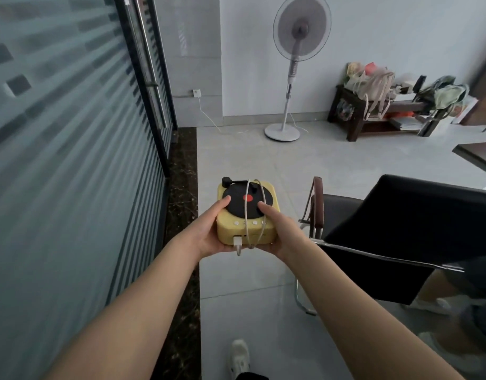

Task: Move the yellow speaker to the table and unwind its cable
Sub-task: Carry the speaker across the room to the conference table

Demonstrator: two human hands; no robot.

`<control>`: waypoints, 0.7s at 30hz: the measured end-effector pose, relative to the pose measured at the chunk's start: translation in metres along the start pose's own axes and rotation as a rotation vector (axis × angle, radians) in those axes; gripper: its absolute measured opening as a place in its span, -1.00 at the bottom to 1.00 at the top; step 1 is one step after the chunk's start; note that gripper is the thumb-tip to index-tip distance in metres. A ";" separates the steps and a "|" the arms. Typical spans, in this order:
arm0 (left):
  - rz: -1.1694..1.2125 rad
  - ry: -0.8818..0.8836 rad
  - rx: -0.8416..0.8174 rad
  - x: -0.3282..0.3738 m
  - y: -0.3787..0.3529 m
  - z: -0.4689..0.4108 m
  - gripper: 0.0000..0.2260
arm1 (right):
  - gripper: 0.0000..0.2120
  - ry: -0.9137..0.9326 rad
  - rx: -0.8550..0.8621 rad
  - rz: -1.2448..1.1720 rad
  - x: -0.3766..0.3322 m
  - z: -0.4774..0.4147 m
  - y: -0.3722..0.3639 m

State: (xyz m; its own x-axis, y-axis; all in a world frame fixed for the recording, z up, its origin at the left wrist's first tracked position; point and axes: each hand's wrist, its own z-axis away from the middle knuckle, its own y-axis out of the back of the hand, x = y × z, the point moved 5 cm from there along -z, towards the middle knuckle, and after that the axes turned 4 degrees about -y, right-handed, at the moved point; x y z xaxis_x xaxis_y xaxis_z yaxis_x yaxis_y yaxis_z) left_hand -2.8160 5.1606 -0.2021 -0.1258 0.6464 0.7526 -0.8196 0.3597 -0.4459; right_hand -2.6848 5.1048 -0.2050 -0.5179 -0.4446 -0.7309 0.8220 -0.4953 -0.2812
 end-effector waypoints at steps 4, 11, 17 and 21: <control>-0.028 -0.011 -0.017 0.039 0.007 -0.057 -0.59 | -0.37 0.019 0.017 -0.017 -0.038 -0.050 -0.014; -0.041 -0.015 -0.085 0.107 0.002 -0.161 -0.60 | -0.51 0.045 0.031 -0.021 -0.118 -0.134 -0.025; -0.075 0.012 -0.121 0.152 -0.002 -0.233 -0.57 | -0.51 0.045 0.064 -0.054 -0.168 -0.191 -0.032; -0.077 0.030 -0.149 0.177 -0.006 -0.282 -0.57 | -0.52 0.042 0.088 -0.075 -0.198 -0.230 -0.034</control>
State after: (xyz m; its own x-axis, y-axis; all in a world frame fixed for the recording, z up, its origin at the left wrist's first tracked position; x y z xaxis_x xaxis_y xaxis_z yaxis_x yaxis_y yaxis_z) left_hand -2.6763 5.4622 -0.2032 -0.0473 0.6317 0.7738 -0.7340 0.5034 -0.4559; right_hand -2.5552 5.3814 -0.1938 -0.5650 -0.3736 -0.7356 0.7566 -0.5902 -0.2814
